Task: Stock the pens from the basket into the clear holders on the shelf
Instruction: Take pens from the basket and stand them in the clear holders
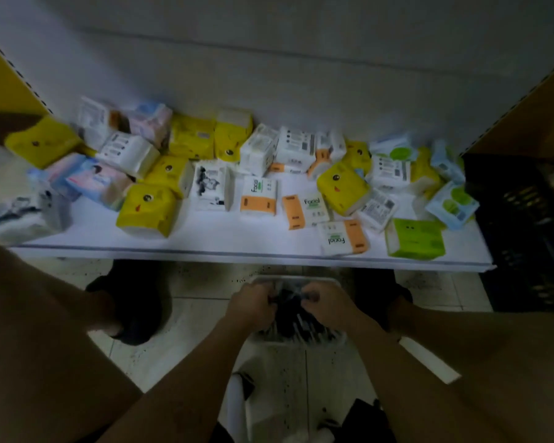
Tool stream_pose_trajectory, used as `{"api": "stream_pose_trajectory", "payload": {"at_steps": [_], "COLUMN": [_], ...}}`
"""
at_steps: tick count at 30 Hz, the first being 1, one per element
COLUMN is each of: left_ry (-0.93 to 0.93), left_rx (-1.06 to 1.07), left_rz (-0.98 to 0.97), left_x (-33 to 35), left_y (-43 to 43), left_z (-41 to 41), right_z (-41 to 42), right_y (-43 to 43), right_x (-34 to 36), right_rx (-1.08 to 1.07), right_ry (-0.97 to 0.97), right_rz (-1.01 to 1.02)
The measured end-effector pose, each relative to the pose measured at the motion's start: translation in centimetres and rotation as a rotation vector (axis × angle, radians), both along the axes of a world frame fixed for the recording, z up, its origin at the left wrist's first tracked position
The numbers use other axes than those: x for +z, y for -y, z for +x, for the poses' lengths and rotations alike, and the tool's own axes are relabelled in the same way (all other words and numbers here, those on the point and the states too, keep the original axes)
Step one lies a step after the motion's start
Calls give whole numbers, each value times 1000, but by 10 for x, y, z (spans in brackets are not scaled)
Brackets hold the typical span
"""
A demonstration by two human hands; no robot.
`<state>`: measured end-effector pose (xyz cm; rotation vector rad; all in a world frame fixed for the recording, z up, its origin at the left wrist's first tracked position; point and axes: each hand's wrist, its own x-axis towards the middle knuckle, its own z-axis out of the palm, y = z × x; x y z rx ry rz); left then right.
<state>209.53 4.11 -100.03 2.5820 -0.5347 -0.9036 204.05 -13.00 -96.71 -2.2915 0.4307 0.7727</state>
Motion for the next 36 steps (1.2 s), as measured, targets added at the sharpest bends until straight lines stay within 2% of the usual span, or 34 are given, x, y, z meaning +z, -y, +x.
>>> {"api": "stream_pose_trajectory", "payload": {"at_steps": [3,9,15,19,22,25,30,33,36], "left_ry": [-87,-100,-67,-44,-45,-55,-220,-296,-394], "left_rx": [-91,-191,-408,-437,-372,-221,131,236,253], "left_rz": [65,162,256,303,274,173,16,-47,-92], "left_x": [-29,-72,-98,-105,-104,-100,-81,-74,-72], "left_y": [2,3,5,15,23,28,30,23,11], "left_z": [-4,-26,-29,-27,-28,-29,-16,-8,-3], "right_z": [-1,-3,-1,-5,-7,-3,2,-1,-9], "right_y": [7,9,2,-5,-8,-11,-14,-16,-19], "right_x": [-22,-59,-80,-88,-96,-102,-107,-108,-118], "right_rx": [-1,-55,-64,-68,-69,-9,80,115,206], "right_ry": [-113,-248,-288,-277,-283,-281,-320,-324,-297], "right_rz": [3,2,2,-62,-77,-102,-131,-169,-191]}}
